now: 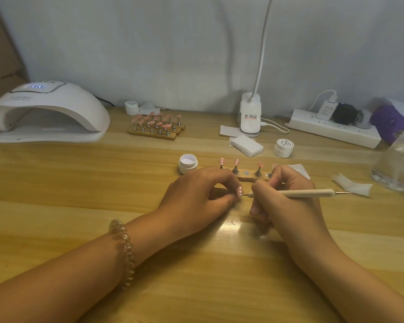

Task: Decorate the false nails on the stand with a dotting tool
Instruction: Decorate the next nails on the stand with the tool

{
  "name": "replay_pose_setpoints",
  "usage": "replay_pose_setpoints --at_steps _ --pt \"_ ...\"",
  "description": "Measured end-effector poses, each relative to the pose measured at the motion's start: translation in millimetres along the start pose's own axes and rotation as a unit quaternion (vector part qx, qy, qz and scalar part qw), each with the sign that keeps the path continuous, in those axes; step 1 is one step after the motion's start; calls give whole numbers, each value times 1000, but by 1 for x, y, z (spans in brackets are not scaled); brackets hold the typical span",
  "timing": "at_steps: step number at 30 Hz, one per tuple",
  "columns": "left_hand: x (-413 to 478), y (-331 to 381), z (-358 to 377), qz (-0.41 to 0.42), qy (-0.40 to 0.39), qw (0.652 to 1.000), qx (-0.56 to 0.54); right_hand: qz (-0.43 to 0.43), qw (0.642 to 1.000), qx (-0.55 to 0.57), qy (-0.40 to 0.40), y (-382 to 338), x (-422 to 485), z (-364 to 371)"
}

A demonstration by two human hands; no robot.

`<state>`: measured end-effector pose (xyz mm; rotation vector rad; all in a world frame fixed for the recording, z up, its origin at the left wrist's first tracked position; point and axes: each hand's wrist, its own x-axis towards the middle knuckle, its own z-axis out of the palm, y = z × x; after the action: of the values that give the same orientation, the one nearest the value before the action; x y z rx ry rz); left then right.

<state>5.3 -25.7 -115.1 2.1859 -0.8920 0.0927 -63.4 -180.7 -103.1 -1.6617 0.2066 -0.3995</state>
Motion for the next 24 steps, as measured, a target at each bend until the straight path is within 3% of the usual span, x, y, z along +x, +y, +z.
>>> replay_pose_setpoints --at_steps 24 --pt "1 4 -2 -8 -8 1000 0 -9 999 -32 17 -1 0 1"
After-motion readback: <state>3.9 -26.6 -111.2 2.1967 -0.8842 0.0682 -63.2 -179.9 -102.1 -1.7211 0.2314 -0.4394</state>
